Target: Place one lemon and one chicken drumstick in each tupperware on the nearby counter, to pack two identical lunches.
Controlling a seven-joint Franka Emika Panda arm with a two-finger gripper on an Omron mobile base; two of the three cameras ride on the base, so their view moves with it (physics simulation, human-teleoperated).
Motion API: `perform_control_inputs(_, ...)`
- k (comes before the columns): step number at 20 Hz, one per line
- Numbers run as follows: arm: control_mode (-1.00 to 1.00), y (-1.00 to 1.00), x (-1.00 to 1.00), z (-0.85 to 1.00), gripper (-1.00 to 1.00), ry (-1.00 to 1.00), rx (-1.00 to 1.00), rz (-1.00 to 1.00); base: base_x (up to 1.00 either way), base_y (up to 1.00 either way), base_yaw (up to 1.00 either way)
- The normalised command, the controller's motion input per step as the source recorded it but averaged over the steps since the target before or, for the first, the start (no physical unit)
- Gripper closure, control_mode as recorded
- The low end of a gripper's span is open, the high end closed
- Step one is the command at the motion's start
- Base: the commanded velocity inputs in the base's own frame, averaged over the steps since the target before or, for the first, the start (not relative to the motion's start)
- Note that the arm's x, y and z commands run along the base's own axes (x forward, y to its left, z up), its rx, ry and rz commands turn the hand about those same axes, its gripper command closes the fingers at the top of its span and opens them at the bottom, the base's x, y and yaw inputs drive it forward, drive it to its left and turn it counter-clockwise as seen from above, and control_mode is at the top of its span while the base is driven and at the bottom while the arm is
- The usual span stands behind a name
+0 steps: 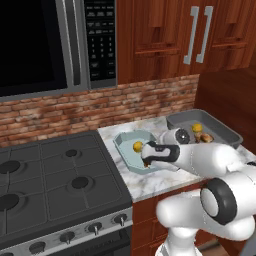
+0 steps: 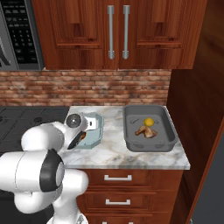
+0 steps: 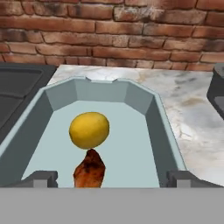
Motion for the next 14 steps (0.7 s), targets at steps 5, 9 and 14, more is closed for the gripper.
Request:
perform_control_inputs(5, -1.00, -0.30, -0.36, 1.00, -1.00, 0.02, -0.06, 0.00, 0.00, 0.00, 0.00)
perform_control_inputs(9, -1.00, -0.39, -0.48, 0.90, -1.00, 0.15, -0.07, 0.00, 0.00, 0.00, 0.00)
perform_control_inputs(14, -1.00, -0.39, -0.81, 0.10, -1.00, 0.03, -0.08, 0.00, 0.00, 0.00, 0.00)
